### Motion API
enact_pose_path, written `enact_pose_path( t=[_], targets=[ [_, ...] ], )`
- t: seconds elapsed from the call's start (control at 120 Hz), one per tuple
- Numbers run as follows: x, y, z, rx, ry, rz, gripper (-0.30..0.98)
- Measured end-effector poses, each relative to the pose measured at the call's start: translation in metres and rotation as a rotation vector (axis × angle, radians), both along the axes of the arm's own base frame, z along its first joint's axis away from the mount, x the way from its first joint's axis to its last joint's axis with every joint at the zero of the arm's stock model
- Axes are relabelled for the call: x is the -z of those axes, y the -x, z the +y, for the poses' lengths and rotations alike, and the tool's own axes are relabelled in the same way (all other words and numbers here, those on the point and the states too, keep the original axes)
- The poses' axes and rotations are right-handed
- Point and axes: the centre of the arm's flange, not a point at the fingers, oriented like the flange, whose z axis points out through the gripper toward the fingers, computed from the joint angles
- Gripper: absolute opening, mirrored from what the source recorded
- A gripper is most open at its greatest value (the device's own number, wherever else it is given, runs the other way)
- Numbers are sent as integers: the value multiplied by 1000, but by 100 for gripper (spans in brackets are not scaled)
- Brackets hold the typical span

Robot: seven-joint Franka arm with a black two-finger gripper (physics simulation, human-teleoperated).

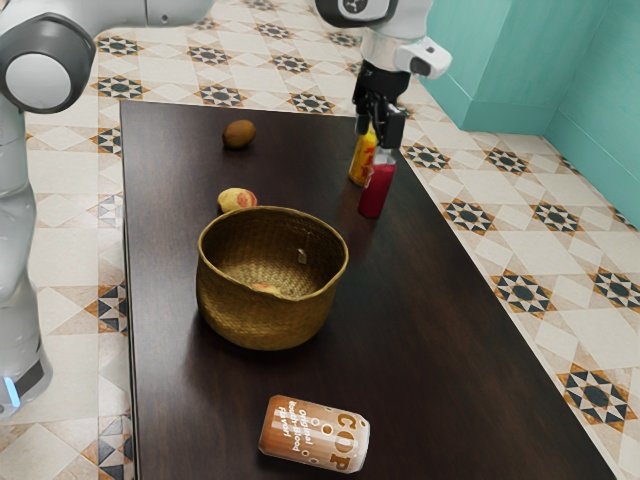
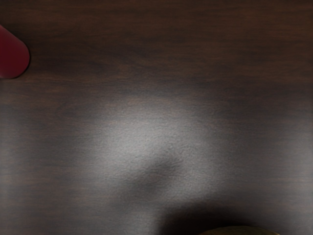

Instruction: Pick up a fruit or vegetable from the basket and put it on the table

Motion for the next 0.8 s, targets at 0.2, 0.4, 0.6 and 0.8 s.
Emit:
enact_pose_path(
  t=[0.2, 0.4, 0.6, 0.8],
  targets=[
    [0, -1, -9, 4, 17, 4, 69],
    [-9, 0, -28, 43, -5, -15, 69],
    [-12, 12, -99, 179, -35, -16, 69],
    [-18, 41, -184, 344, -43, -16, 69]
  ],
)
